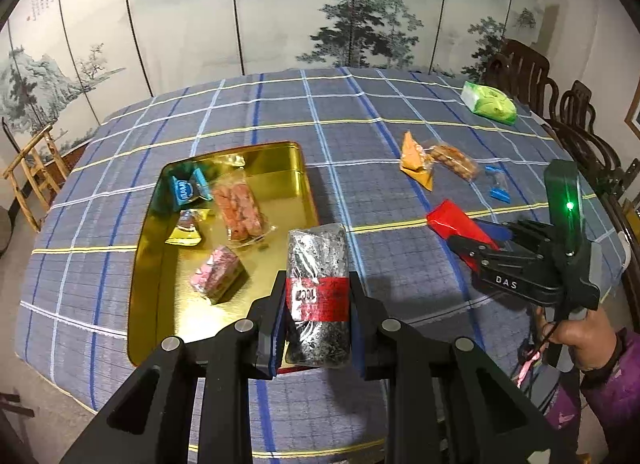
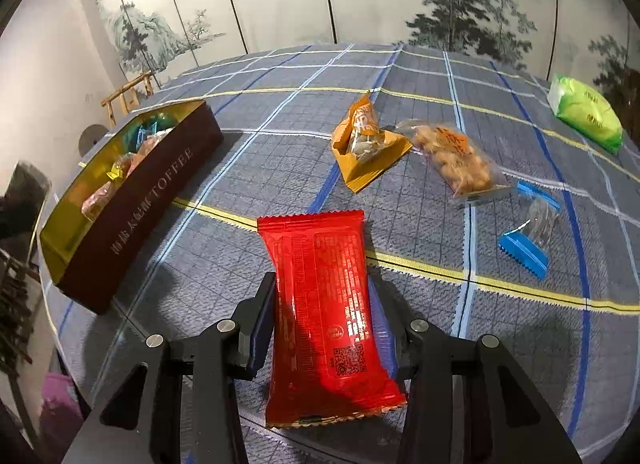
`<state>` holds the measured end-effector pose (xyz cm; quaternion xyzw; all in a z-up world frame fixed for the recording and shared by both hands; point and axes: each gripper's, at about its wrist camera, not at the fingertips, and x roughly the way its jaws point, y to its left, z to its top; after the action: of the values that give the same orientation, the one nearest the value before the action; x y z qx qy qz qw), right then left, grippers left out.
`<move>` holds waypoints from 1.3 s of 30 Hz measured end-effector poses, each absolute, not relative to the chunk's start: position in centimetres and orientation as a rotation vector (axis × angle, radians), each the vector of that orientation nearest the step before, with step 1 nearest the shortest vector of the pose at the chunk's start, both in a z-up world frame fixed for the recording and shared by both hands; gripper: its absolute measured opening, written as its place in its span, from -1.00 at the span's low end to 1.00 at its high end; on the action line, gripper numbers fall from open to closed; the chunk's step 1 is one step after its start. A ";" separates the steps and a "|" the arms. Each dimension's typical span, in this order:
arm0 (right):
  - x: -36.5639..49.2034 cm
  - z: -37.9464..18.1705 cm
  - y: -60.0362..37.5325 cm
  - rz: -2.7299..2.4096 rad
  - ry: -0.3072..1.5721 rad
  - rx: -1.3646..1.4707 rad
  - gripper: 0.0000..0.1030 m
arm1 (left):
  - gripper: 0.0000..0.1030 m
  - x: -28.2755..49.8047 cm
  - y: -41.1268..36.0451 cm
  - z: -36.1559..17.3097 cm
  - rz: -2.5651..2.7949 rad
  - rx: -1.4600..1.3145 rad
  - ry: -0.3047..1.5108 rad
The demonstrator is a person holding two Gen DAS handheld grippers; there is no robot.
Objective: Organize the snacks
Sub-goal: 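Carry the seaweed packet toward the tin with the left gripper while the right gripper grasps the red snack bag, then lower the seaweed packet into the tin and open the left gripper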
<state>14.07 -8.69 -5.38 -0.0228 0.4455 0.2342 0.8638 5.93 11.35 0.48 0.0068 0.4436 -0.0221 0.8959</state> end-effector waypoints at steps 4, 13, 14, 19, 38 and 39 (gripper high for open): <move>13.9 -5.4 -8.3 0.470 0.919 -0.084 -0.13 | -0.55 6.0 12.0 0.3 -0.032 0.008 0.919; 13.9 -5.4 -8.3 0.468 0.914 -0.085 -0.13 | -0.55 6.1 13.5 0.0 -0.002 -0.007 0.917; 13.9 -5.4 -8.3 0.468 0.914 -0.084 -0.13 | -0.55 6.1 13.7 -0.1 0.002 -0.008 0.917; 13.9 -5.4 -8.3 0.467 0.914 -0.086 -0.13 | -0.55 6.5 15.0 -0.6 0.029 -0.022 0.917; 13.8 -5.4 -8.4 0.467 0.913 -0.084 -0.13 | -0.55 6.7 22.3 -2.8 0.145 -0.114 0.913; 13.8 -5.4 -8.3 0.467 0.913 -0.085 -0.13 | -0.55 6.7 22.5 -3.0 0.152 -0.114 0.916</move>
<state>13.82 -8.32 -5.43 -0.0407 0.4365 0.2233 0.8706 6.74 22.48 -3.00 -0.0551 0.4416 0.0734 0.8925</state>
